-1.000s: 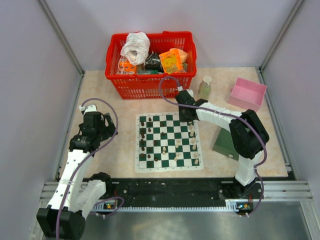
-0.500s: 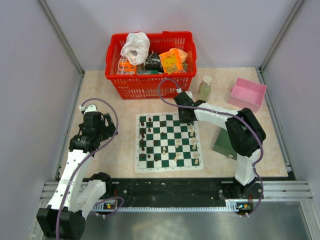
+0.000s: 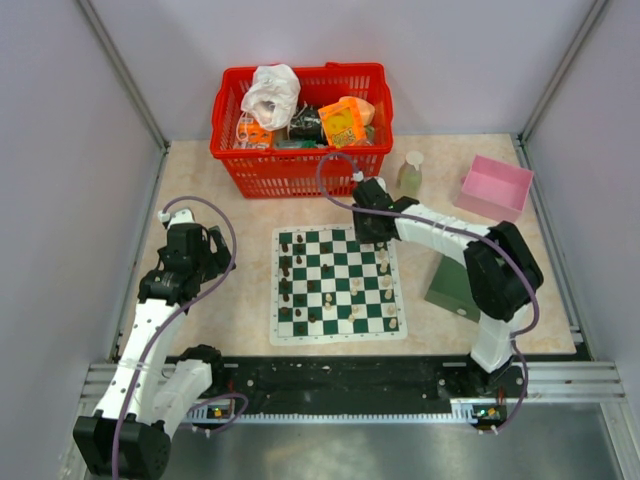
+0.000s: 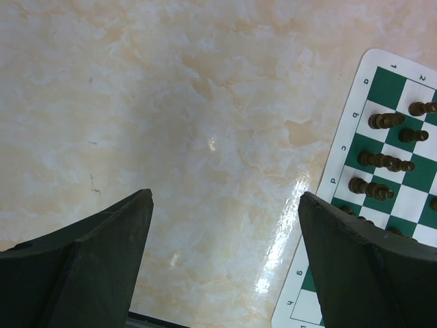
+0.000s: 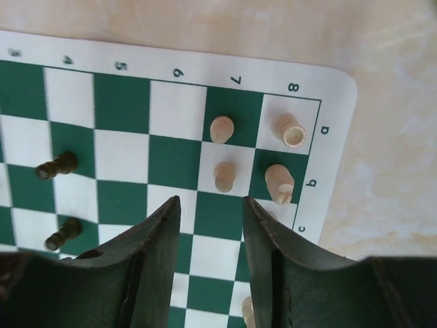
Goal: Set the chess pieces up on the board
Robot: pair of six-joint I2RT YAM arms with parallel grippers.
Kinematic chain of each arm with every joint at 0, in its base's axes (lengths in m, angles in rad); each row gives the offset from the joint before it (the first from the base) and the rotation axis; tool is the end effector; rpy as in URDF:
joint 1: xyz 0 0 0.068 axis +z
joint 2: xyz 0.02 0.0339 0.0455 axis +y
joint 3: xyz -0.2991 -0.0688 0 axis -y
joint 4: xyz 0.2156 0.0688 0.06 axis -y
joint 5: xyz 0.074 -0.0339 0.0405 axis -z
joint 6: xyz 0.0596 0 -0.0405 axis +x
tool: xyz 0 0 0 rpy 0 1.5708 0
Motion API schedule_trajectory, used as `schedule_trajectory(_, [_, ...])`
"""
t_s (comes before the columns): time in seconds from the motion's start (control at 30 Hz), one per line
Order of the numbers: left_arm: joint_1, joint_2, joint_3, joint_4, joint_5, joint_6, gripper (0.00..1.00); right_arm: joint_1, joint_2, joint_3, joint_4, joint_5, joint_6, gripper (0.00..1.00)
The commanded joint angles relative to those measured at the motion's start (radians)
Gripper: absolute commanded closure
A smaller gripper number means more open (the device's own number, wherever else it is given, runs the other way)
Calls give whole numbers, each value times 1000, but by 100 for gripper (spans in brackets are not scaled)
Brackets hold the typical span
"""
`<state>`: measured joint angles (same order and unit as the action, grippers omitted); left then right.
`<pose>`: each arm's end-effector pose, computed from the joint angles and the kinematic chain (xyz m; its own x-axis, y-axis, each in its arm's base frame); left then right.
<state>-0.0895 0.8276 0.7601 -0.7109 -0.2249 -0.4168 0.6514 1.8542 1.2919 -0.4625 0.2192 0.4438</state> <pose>0.1315 0.0015 0.2863 -0.6107 -0.3414 -0.7145 -0.3481 0.9262 -0.1451 0.3153 0.2241 0.2235 -0.8293 -0.1053 -0.5488 -0.1616 0.9853 0.0551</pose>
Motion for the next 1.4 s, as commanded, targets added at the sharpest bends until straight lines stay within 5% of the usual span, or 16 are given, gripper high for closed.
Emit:
schedule_trajectory(0.0, [-1, -7, -1, 33, -7, 4, 7, 13, -170, 12, 2, -26, -24, 58])
schedule_trajectory(0.5, [-1, -12, -1, 34, 1, 4, 7, 206, -176, -170, -10, -75, 137, 60])
schedule_trajectory(1.37, [-1, -10, -2, 36, -1, 4, 7, 206, -125, -186, -47, -37, 167, 74])
